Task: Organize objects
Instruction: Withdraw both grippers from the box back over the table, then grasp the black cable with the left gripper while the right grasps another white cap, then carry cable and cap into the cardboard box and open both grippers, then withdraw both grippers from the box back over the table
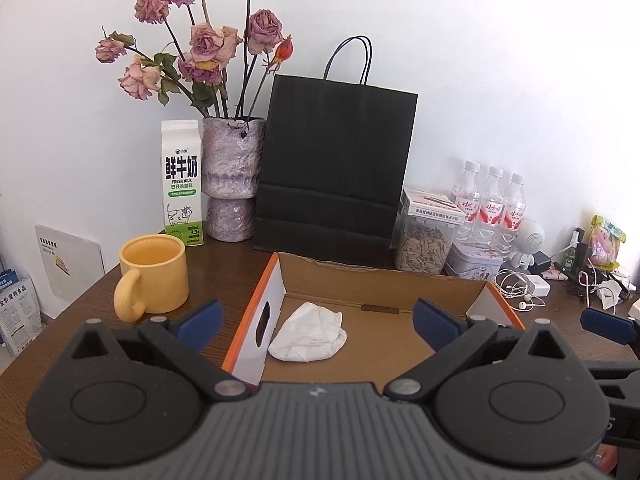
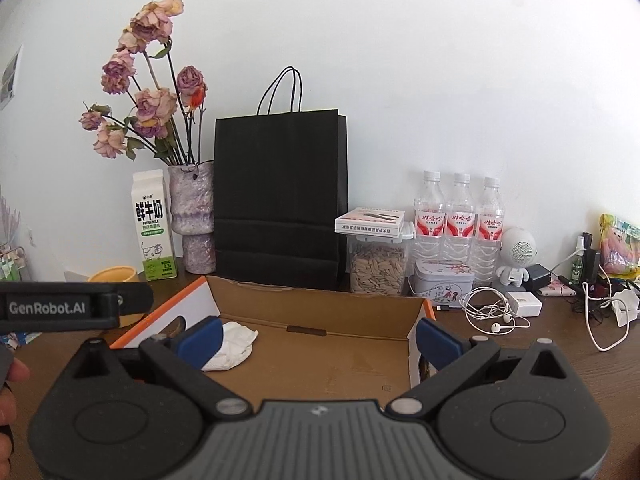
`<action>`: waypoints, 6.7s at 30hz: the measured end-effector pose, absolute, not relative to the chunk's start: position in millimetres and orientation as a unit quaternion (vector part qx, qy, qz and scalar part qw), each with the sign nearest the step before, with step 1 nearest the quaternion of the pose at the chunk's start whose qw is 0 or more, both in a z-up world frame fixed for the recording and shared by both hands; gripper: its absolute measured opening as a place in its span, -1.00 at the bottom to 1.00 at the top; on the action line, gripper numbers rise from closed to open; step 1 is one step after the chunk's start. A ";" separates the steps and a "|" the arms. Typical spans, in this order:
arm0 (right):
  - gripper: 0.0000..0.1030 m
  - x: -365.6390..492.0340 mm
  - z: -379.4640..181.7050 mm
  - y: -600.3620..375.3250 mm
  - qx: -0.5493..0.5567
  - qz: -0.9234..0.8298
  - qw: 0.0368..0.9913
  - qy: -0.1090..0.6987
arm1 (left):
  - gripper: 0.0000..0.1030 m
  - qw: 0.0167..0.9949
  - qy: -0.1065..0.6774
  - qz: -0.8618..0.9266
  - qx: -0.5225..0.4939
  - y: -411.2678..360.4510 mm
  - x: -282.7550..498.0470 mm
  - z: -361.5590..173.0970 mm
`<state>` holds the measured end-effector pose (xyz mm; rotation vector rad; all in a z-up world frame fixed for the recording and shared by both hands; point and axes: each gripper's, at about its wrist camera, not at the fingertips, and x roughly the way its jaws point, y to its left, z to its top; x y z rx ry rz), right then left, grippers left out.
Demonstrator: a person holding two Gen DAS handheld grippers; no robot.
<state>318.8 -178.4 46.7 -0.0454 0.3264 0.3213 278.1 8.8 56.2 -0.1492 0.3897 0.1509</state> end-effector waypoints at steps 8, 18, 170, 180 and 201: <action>1.00 265.1 57.9 -193.5 -0.027 0.157 0.977 0.144 | 1.00 0.977 0.183 0.081 -0.071 17.7 230.9 66.5; 1.00 192.7 56.0 -211.7 -0.024 0.163 0.976 0.140 | 1.00 0.977 0.187 0.080 -0.062 27.6 166.7 60.6; -0.47 390.2 13.5 -156.3 -0.025 0.171 0.966 0.194 | 0.57 0.976 0.200 0.067 -0.058 -6.7 347.9 33.8; 0.91 405.8 -5.9 -154.0 -0.040 0.145 0.961 0.233 | 1.00 0.969 0.229 0.064 -0.063 -1.3 366.9 15.4; 1.00 393.9 6.3 -156.0 -0.037 0.145 0.965 0.217 | 1.00 0.970 0.225 0.062 -0.064 -3.1 355.1 22.8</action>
